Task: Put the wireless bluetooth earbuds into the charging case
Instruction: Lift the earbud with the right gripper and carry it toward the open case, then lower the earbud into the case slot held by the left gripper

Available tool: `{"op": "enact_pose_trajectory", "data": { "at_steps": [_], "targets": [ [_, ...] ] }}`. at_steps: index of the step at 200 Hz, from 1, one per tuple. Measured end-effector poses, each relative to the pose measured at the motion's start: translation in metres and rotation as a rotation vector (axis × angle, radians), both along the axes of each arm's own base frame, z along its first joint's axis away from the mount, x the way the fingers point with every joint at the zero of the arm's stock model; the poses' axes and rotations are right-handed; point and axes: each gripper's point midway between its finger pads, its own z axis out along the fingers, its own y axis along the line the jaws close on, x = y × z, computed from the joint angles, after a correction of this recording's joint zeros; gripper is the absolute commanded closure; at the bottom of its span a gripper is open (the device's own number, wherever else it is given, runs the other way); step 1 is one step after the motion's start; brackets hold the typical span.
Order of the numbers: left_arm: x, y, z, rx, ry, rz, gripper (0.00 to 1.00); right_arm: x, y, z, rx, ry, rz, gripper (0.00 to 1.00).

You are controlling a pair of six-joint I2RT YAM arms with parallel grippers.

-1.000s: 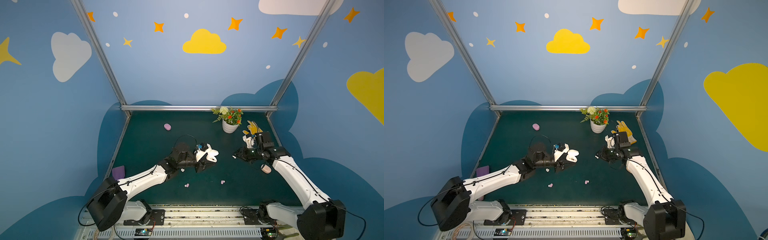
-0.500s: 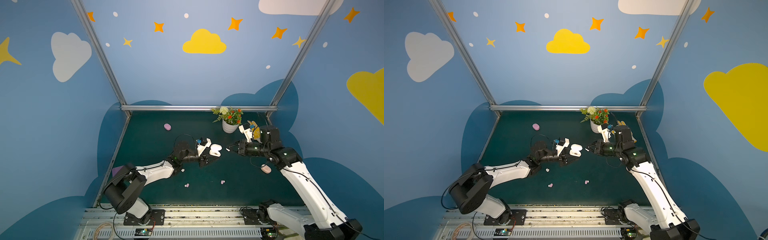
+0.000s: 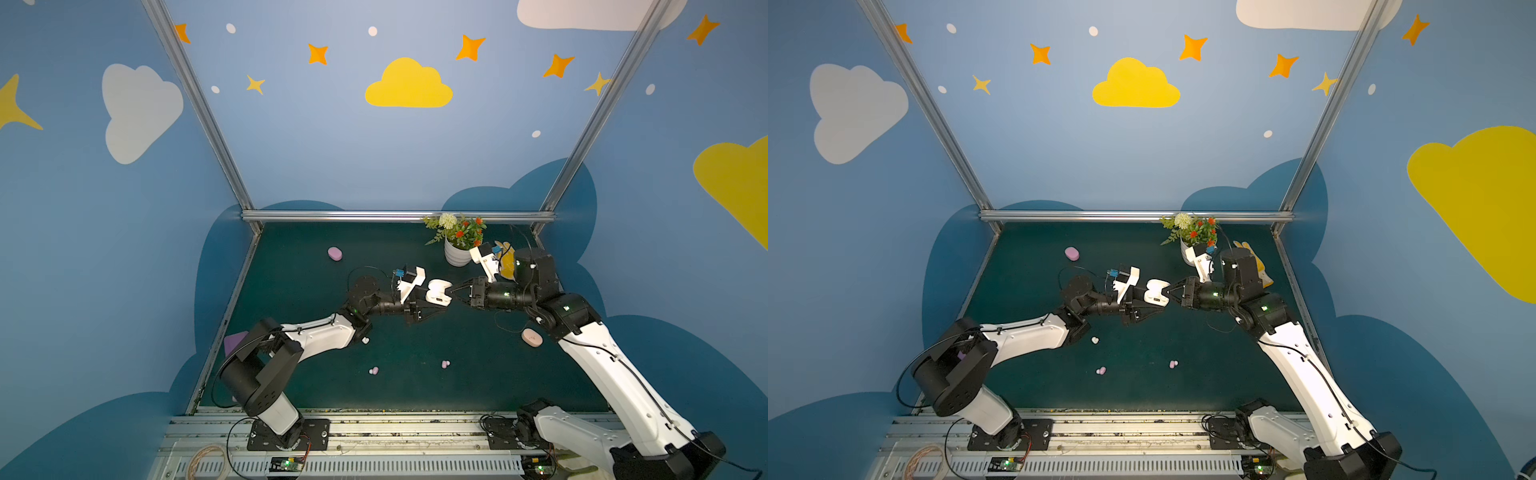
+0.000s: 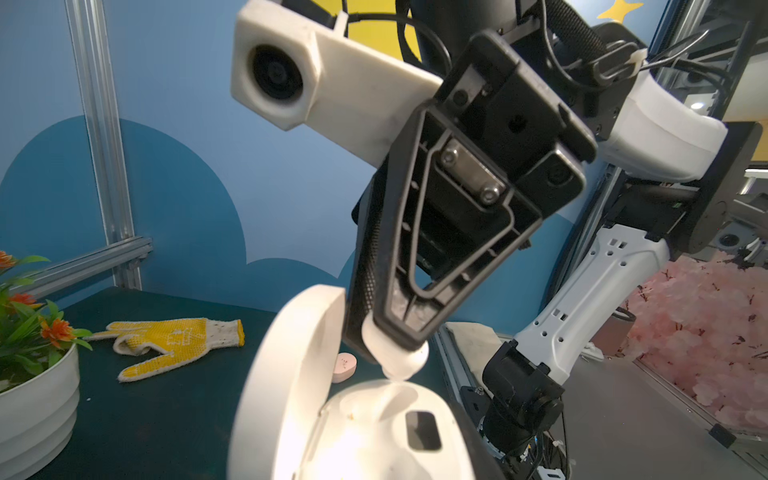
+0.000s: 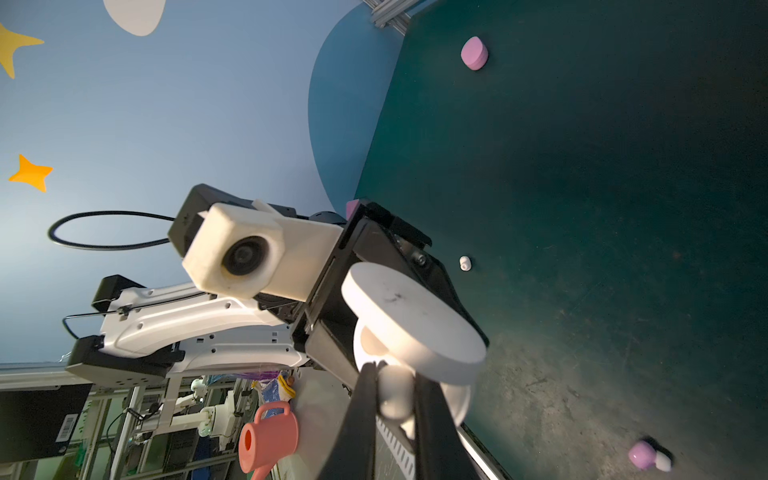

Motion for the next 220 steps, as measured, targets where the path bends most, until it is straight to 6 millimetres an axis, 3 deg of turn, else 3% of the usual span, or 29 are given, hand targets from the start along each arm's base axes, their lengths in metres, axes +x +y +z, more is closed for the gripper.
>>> {"op": "enact_pose_trajectory", "data": {
  "at_steps": [162, 220],
  "targets": [
    [-0.003, 0.001, 0.005, -0.012, -0.006, -0.009, 0.82, -0.005, 0.009, -0.005, 0.000, 0.027, 0.046, 0.94],
    [-0.004, 0.002, 0.005, -0.006, -0.002, -0.009, 0.82, -0.003, 0.011, -0.006, -0.020, 0.038, 0.058, 0.81]
  ]
}}
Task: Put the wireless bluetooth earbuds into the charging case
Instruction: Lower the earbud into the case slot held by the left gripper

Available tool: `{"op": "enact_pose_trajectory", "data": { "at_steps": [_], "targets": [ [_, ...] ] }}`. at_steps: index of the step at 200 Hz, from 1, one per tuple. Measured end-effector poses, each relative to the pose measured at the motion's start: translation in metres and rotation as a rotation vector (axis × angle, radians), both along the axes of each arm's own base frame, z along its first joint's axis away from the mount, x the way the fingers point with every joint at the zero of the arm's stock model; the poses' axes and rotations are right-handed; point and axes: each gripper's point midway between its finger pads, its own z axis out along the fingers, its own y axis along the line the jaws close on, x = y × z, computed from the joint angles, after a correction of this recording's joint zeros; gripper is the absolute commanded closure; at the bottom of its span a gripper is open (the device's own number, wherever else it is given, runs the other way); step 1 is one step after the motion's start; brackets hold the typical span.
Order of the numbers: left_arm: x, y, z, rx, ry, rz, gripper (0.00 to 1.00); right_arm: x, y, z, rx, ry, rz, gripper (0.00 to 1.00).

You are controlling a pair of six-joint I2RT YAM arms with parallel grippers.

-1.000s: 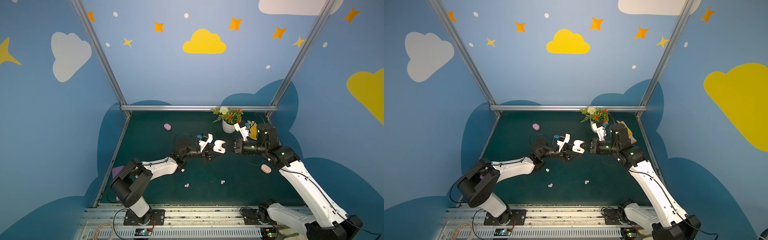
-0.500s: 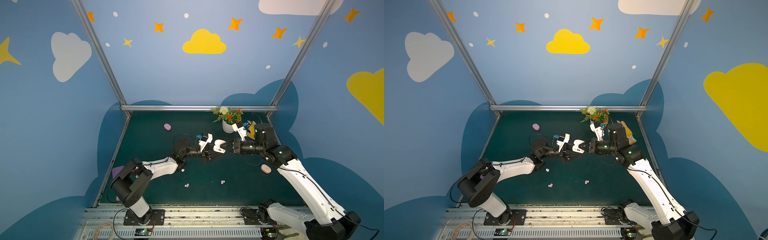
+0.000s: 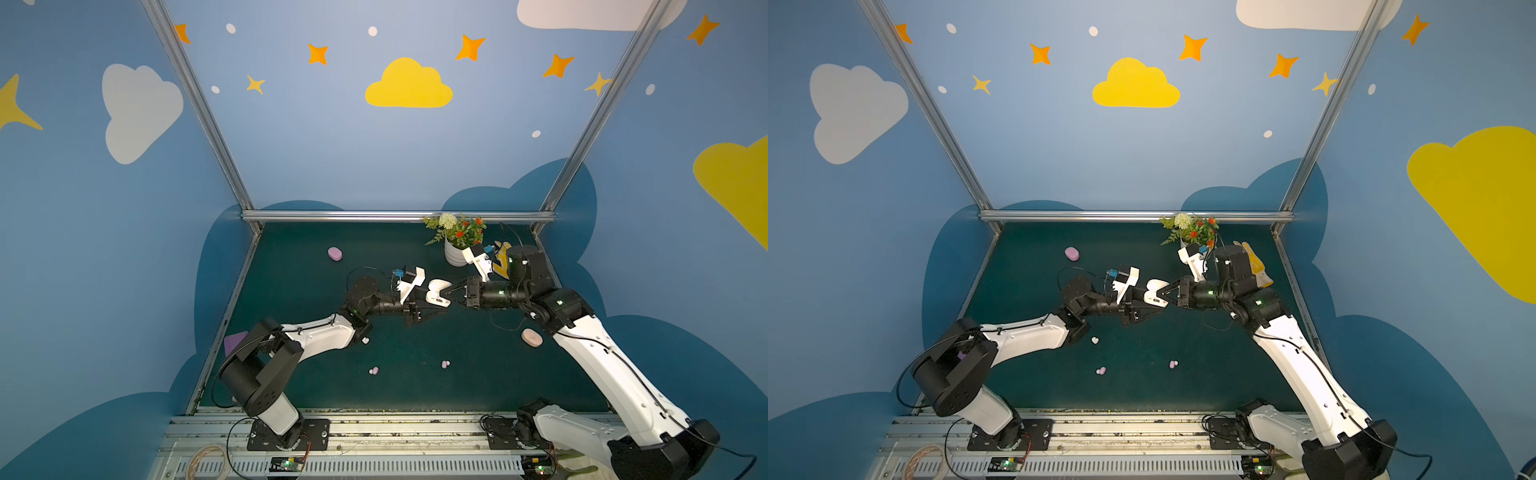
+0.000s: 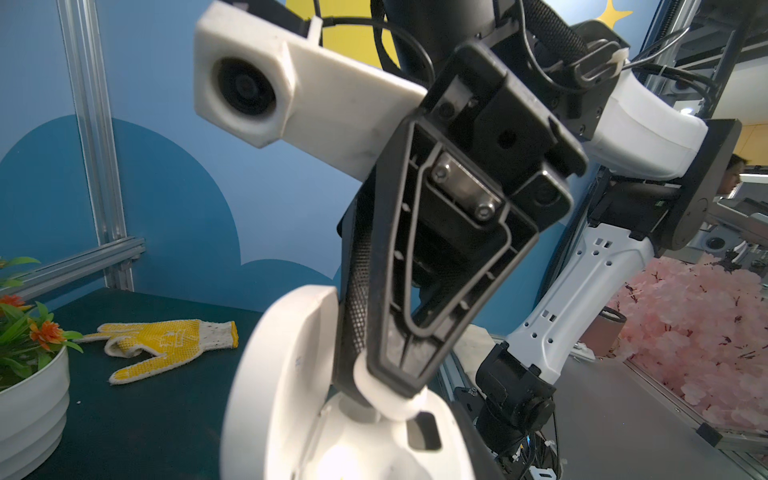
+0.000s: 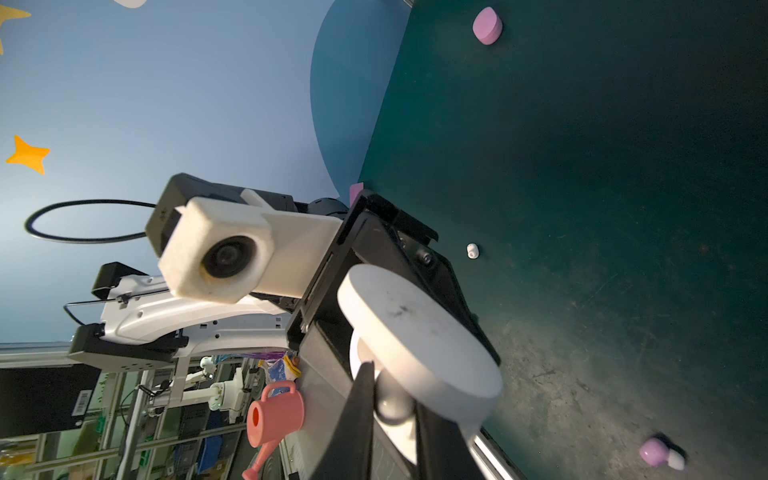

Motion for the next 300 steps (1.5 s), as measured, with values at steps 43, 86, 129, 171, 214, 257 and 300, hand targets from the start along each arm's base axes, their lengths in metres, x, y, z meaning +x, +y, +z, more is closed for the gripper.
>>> {"op": "enact_pose_trajectory", "data": {
  "at_steps": [43, 86, 129, 171, 214, 257, 300],
  "targets": [
    [-0.002, 0.002, 0.007, -0.009, -0.012, 0.004, 0.83, 0.002, 0.001, 0.004, -0.020, 0.002, 0.009, 0.77],
    [-0.002, 0.003, 0.007, -0.004, -0.012, 0.006, 0.83, 0.002, 0.001, 0.004, -0.033, 0.007, 0.011, 0.68],
    [0.000, 0.003, 0.006, 0.000, -0.009, 0.014, 0.83, 0.003, 0.002, 0.007, -0.045, 0.009, 0.017, 0.63],
    [0.000, 0.002, 0.005, 0.005, -0.003, 0.018, 0.83, 0.005, 0.001, 0.007, -0.082, 0.017, 0.010, 0.59],
    [0.001, 0.002, 0.002, 0.015, 0.007, 0.022, 0.83, 0.007, -0.002, 0.007, -0.114, 0.018, -0.004, 0.53],
    [0.001, 0.002, 0.001, 0.017, 0.005, 0.023, 0.83, 0.008, -0.004, 0.014, -0.124, 0.001, -0.018, 0.51],
    [0.001, 0.002, 0.000, 0.020, 0.005, 0.023, 0.83, 0.007, -0.005, 0.013, -0.128, 0.011, -0.022, 0.50]
  ]
}}
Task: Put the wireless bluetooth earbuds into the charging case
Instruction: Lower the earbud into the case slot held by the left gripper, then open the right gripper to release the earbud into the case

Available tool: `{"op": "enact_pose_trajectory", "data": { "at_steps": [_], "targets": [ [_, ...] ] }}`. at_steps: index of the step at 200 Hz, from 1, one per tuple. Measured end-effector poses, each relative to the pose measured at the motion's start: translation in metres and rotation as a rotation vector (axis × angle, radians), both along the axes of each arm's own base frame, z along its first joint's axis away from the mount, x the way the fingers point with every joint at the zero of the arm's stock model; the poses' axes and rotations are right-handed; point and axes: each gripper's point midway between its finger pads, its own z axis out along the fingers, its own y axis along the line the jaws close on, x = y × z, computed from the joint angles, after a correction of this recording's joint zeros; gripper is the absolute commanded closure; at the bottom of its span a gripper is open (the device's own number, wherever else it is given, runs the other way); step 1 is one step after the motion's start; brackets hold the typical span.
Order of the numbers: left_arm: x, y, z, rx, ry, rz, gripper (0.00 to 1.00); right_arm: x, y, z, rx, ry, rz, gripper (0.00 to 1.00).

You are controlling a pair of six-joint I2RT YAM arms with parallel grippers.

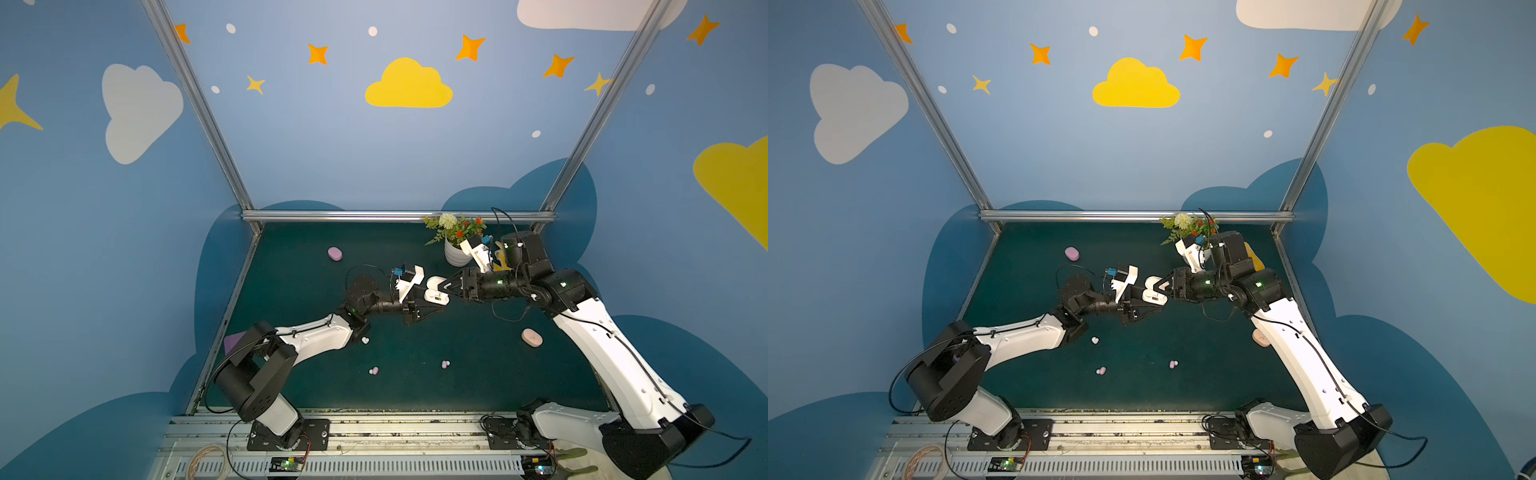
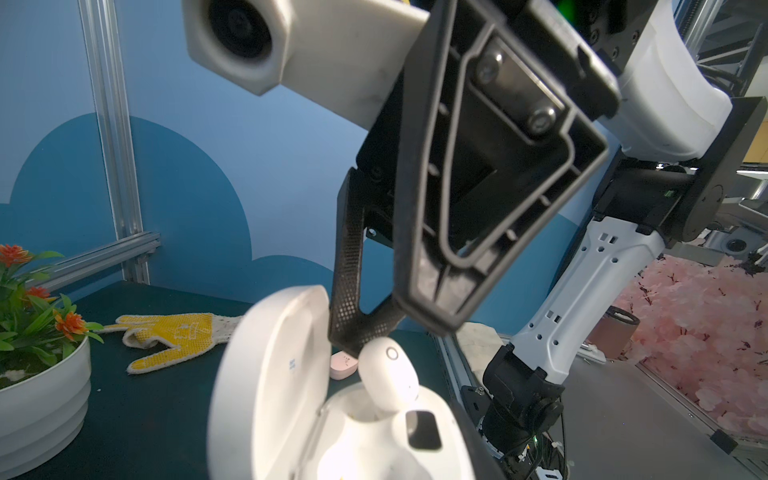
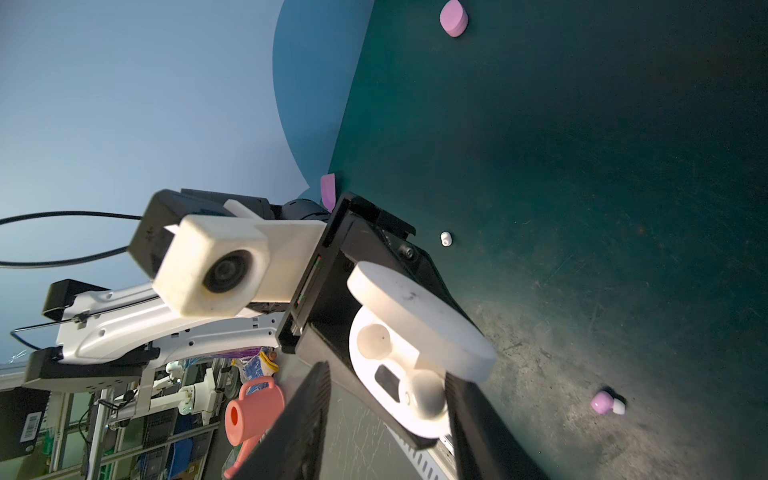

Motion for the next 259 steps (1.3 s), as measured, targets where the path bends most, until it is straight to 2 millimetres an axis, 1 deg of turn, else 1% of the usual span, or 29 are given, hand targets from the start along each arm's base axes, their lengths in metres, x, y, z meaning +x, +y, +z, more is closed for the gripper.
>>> {"op": "enact_pose_trajectory", "data": {
  "at_steps": [50, 100, 146, 179, 230, 259],
  "targets": [
    [-0.002, -0.001, 0.000, 0.000, 0.003, -0.004, 0.83, 0.000, 0.000, -0.001, -0.001, 0.005, -0.002, 0.50],
    [0.001, -0.002, -0.003, 0.010, 0.028, 0.009, 0.83, 0.005, 0.002, -0.014, -0.037, 0.043, -0.004, 0.49],
    [0.002, -0.002, -0.003, 0.008, 0.035, 0.015, 0.83, 0.007, -0.001, -0.010, -0.071, 0.031, -0.017, 0.46],
    [0.002, -0.003, -0.003, 0.008, 0.035, 0.016, 0.83, 0.008, -0.003, -0.002, -0.076, 0.020, -0.027, 0.44],
    [0.001, -0.003, -0.003, 0.008, 0.035, 0.014, 0.83, 0.006, -0.006, -0.001, -0.080, 0.027, -0.038, 0.43],
    [-0.001, -0.003, -0.002, 0.009, 0.027, 0.005, 0.83, 0.002, -0.009, 0.003, -0.072, 0.037, -0.057, 0.43]
  ]
}}
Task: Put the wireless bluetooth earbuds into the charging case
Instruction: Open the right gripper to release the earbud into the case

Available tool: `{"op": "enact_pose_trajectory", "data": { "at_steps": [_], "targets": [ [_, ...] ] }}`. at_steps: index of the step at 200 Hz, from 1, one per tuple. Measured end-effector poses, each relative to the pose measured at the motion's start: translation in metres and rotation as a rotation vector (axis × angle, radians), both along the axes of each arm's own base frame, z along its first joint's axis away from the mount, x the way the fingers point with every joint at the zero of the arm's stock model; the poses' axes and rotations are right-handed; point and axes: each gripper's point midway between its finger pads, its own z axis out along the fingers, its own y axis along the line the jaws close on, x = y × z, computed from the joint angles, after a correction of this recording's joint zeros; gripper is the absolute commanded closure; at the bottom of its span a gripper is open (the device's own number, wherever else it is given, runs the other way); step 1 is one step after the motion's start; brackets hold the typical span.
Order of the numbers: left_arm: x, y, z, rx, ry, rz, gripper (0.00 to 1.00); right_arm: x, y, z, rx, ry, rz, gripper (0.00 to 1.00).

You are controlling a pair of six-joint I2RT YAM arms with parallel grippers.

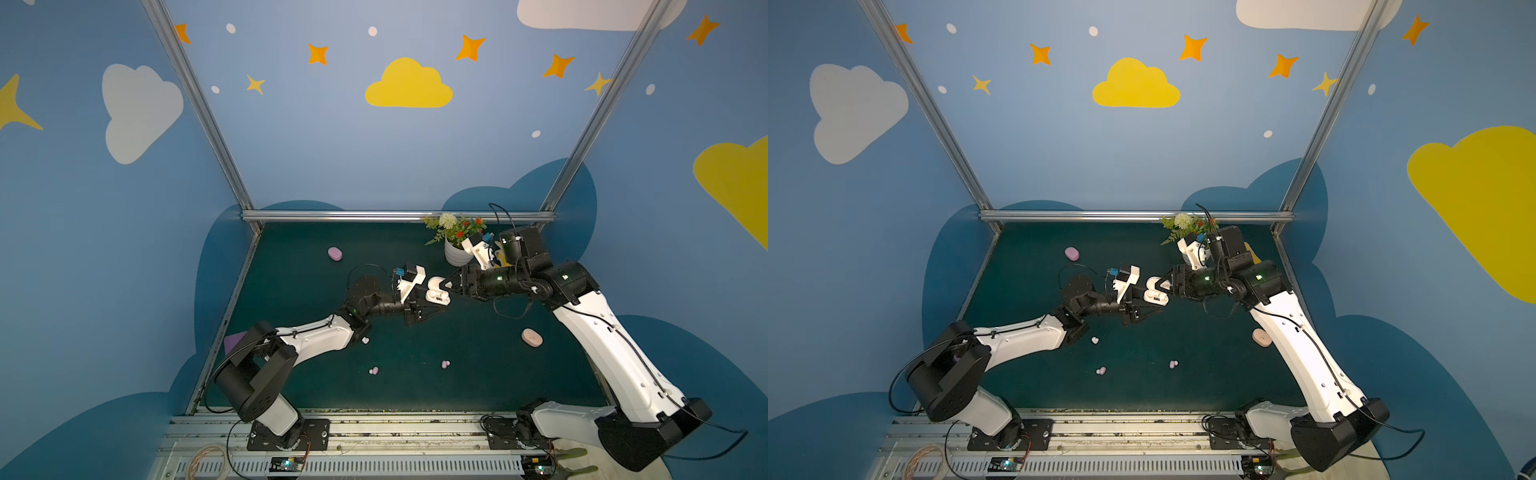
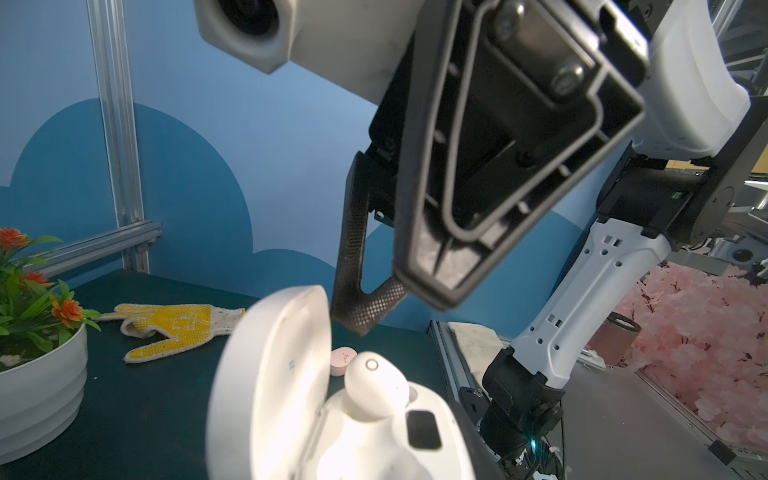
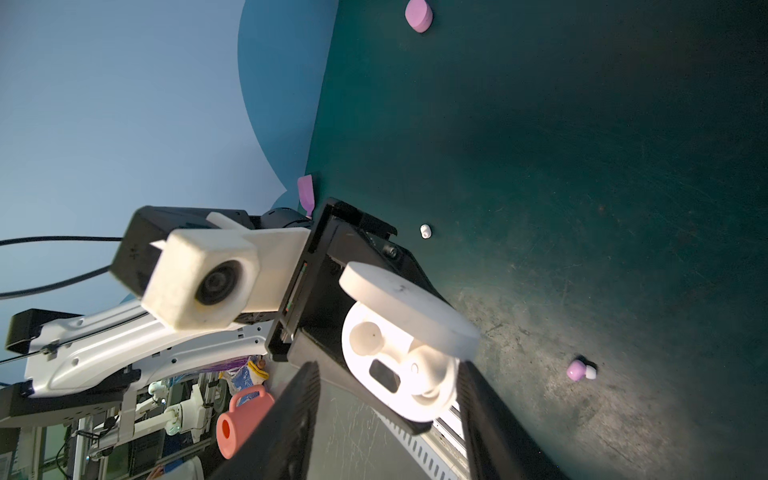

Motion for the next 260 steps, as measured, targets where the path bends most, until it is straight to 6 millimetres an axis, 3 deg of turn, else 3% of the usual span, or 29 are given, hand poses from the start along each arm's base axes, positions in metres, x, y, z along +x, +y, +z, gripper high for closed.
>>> {"op": "enact_pose_trajectory", "data": {
  "at_steps": [56, 172, 260],
  "targets": [
    [-0.010, 0.000, 0.008, -0.010, -0.030, -0.029, 0.83, -0.007, 0.001, -0.003, 0.012, 0.030, -0.009, 0.43],
    [-0.006, 0.001, 0.002, 0.011, -0.028, -0.012, 0.84, -0.019, -0.004, -0.001, 0.009, 0.037, -0.036, 0.43],
    [-0.005, 0.001, 0.001, 0.015, -0.023, -0.008, 0.84, -0.025, 0.010, -0.005, 0.041, 0.081, -0.004, 0.43]
  ]
}}
